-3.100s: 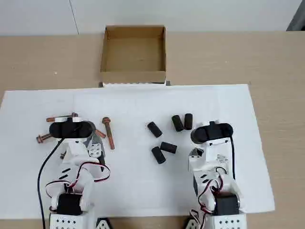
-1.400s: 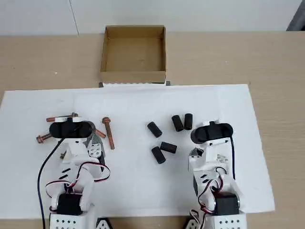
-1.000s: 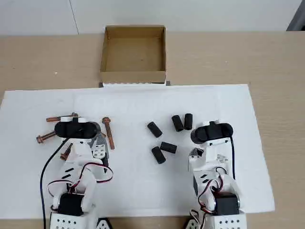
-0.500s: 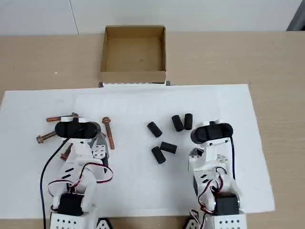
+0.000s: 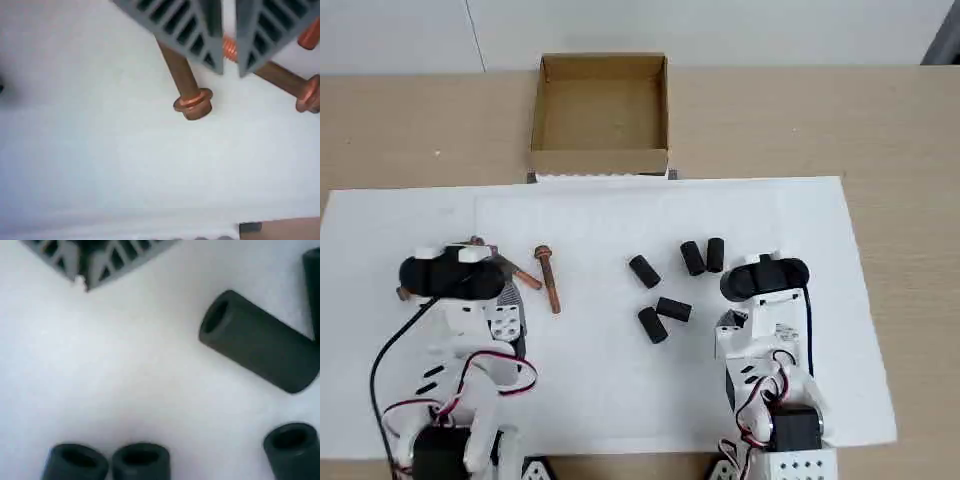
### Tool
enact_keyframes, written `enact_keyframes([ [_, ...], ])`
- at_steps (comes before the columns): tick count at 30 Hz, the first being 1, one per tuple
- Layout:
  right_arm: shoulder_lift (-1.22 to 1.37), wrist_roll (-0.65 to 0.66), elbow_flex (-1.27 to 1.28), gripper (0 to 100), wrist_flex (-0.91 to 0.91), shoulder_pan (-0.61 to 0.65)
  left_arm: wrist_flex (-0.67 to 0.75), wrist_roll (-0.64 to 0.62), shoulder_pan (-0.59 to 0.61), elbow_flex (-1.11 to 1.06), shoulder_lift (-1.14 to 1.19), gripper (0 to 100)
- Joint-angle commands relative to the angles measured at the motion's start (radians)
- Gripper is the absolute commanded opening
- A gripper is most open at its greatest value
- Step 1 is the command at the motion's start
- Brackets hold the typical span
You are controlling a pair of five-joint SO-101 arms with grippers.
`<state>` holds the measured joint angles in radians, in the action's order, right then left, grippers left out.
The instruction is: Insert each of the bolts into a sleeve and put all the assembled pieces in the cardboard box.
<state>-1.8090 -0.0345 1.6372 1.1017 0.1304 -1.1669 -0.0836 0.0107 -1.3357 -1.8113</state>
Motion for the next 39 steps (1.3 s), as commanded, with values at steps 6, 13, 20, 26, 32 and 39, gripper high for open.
enact_keyframes([
  [6, -0.005, -0.003, -0.006, 1.1, -0.016, -0.002, -0.068, 0.008, 0.008, 0.274, 0.175, 1],
  [13, -0.005, -0.003, -0.006, 1.1, -0.016, -0.002, -0.104, -0.002, 0.008, 0.611, 0.585, 1],
  [20, -0.005, -0.003, -0.005, 1.1, -0.022, 0.004, -0.308, -0.071, 0.008, 0.928, 0.921, 1],
  [26, -0.005, -0.005, -0.008, 1.1, -0.015, -0.001, -0.439, -0.064, 0.006, 1.055, 1.046, 1],
  [32, 0.001, -0.002, -0.120, 1.1, 0.005, -0.002, -0.440, -0.063, 0.006, 1.055, 1.053, 1],
  [39, 0.133, -0.003, -0.402, 1.1, 0.166, -0.001, -0.423, -0.063, 0.006, 1.012, 1.054, 1],
])
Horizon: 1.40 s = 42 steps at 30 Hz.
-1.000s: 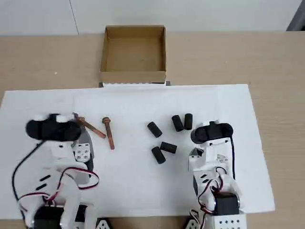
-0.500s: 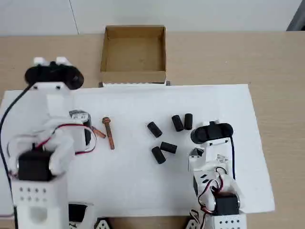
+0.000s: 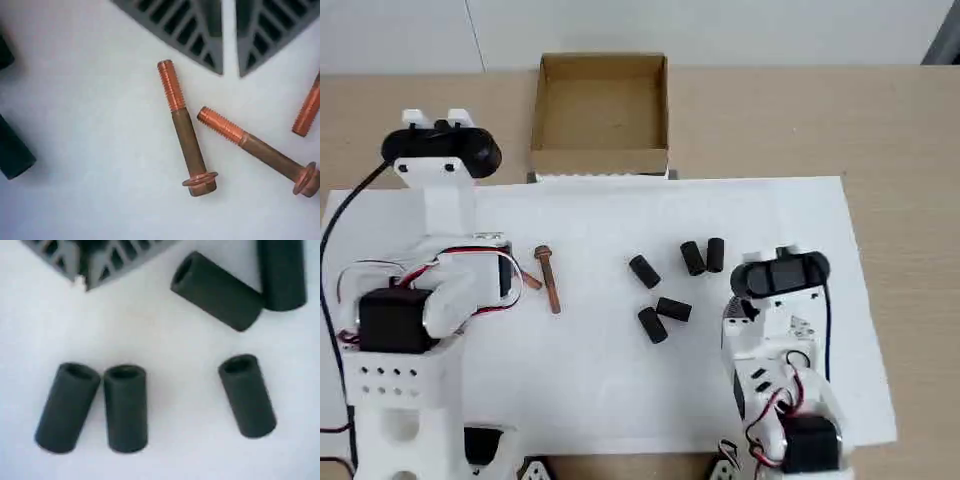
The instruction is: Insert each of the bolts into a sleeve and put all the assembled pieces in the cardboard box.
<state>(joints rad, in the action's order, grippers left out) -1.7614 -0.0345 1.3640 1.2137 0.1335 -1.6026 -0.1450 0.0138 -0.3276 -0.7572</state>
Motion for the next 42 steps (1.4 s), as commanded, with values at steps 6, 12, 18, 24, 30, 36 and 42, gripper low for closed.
enact_keyframes([
  [6, 0.447, -0.008, -0.400, 1.1, 0.104, -0.004, 0.012, 0.000, 0.003, 0.002, 0.002, 1],
  [12, 0.765, -0.008, -0.617, 1.1, 0.105, -0.004, 0.043, 0.198, 0.003, -0.056, 0.002, 1],
  [18, 1.007, -0.002, -0.764, 1.3, 0.105, -0.005, 0.049, 0.244, 0.003, -0.136, 0.003, 1],
  [24, 1.219, 0.112, -0.887, 1.4, 0.105, -0.005, 0.041, 0.244, 0.058, -0.147, 0.132, 1],
  [30, 1.409, 0.150, -1.046, 1.4, 0.119, -0.001, 0.049, 0.245, 0.167, -0.030, 0.376, 1],
  [36, 1.626, 0.147, -1.203, 1.5, 0.186, 0.002, 0.049, 0.241, 0.175, 0.091, 0.534, 1],
  [42, 1.781, 0.146, -1.370, 2.8, 0.266, 0.004, 0.055, 0.233, 0.173, 0.107, 0.588, 10],
])
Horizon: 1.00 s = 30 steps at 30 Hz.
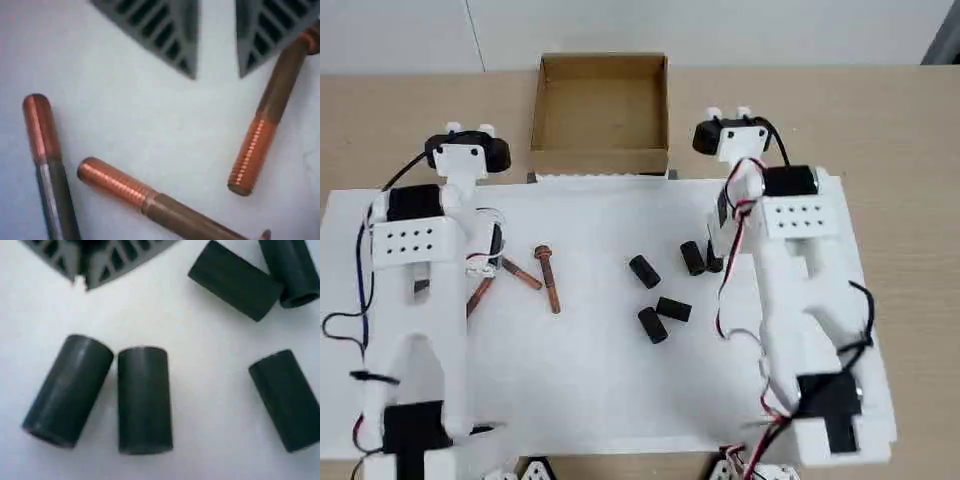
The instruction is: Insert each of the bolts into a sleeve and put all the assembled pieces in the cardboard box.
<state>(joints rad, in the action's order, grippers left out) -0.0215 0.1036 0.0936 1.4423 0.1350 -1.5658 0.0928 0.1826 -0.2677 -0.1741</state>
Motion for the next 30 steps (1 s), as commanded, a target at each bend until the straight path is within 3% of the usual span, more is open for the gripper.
enact_keyframes([
  [1, 0.061, 0.008, -0.123, 4.6, 0.053, 0.002, 0.020, -0.020, 0.005, 0.047, 0.006, 10],
  [6, 0.156, 0.008, -0.226, 14.1, 0.119, 0.021, 0.034, -0.041, -0.017, 0.042, 0.008, 10],
  [15, 0.259, -0.044, -0.275, 13.4, 0.113, 0.136, 0.040, -0.037, -0.055, 0.041, 0.009, 10],
  [30, 0.346, -0.049, -0.275, 13.6, 0.044, 0.081, 0.066, -0.032, -0.055, 0.041, 0.011, 10],
])
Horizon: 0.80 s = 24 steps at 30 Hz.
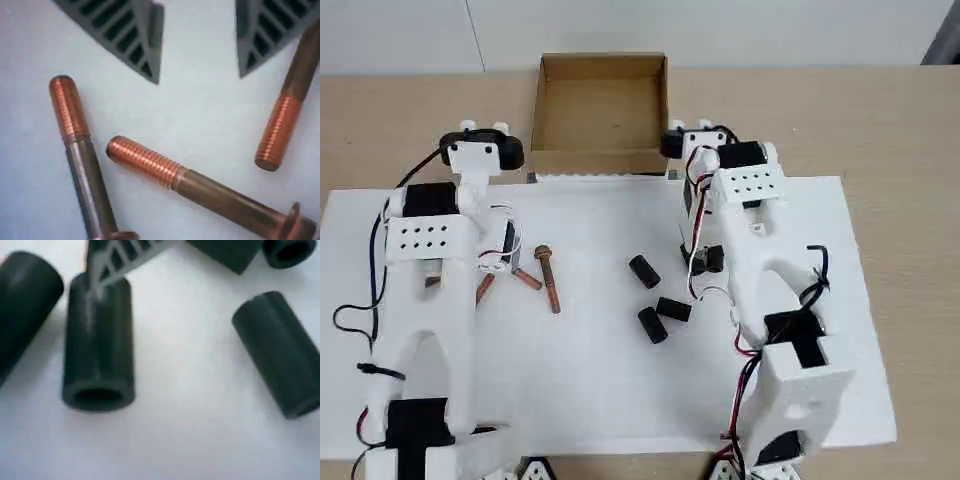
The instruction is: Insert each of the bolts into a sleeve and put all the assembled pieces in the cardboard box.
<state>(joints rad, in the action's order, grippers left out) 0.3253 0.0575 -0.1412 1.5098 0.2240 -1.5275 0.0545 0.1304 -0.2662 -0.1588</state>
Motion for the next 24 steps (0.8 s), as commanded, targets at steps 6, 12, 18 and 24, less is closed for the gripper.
enact_keyframes([
  [6, 0.036, -0.002, -0.040, 13.6, -0.065, -0.010, 0.038, 0.006, -0.005, 0.016, -0.005, 10],
  [12, 0.085, -0.002, -0.040, 13.6, -0.094, -0.015, 0.041, 0.031, -0.005, -0.018, -0.005, 10],
  [18, 0.131, -0.002, -0.040, 13.3, -0.107, -0.059, 0.064, 0.038, -0.002, -0.044, -0.006, 10],
  [24, 0.188, 0.000, -0.040, 13.1, -0.102, -0.068, 0.068, 0.038, -0.005, -0.053, -0.006, 10],
])
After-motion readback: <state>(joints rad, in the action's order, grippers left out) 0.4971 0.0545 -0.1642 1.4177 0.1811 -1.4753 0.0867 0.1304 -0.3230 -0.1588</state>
